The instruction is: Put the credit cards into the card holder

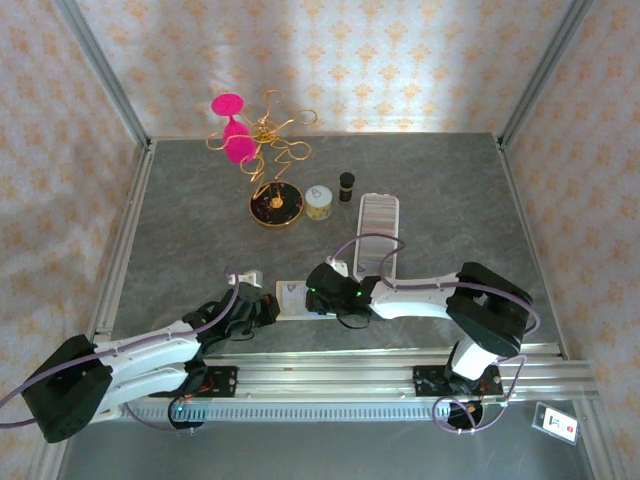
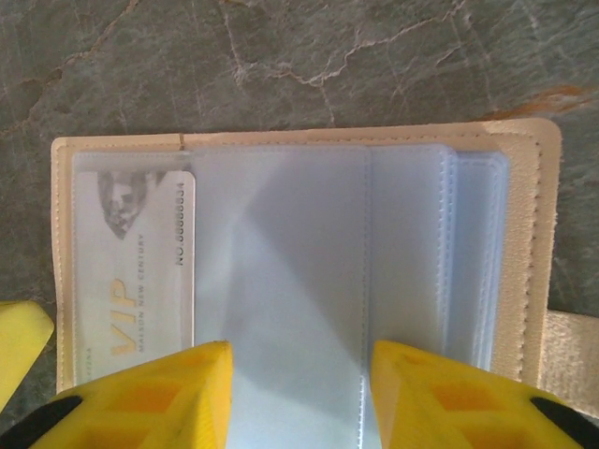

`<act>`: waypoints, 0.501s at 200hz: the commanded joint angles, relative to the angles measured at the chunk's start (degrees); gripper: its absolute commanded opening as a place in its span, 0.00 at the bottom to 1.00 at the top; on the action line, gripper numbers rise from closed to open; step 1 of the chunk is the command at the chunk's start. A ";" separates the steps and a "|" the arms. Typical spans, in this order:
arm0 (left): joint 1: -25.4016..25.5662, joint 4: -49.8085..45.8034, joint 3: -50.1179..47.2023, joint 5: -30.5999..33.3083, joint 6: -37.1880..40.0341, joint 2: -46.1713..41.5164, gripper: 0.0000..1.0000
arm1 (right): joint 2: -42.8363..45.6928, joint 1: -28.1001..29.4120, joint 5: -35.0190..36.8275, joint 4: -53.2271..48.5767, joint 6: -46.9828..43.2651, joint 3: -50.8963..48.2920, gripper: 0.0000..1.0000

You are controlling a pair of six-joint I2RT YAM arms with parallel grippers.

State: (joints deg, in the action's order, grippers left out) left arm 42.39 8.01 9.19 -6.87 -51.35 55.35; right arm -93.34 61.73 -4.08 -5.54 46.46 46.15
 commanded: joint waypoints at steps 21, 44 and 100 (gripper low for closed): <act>0.40 1.83 -0.31 -0.16 -0.02 0.59 0.02 | -1.98 0.84 0.18 -1.20 0.54 1.31 0.47; 0.40 2.20 -0.48 -0.42 -0.15 0.98 0.02 | -1.39 0.93 -1.15 1.50 1.17 1.36 0.48; 0.41 2.06 -0.67 -0.27 -0.17 0.91 0.01 | 0.32 1.11 0.02 1.68 1.63 2.56 0.47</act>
State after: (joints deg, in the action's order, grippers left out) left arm 42.39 8.64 9.17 -7.07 -51.37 56.16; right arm -93.82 62.22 -5.13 -4.23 47.13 46.87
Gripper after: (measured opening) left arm 0.048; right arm 0.474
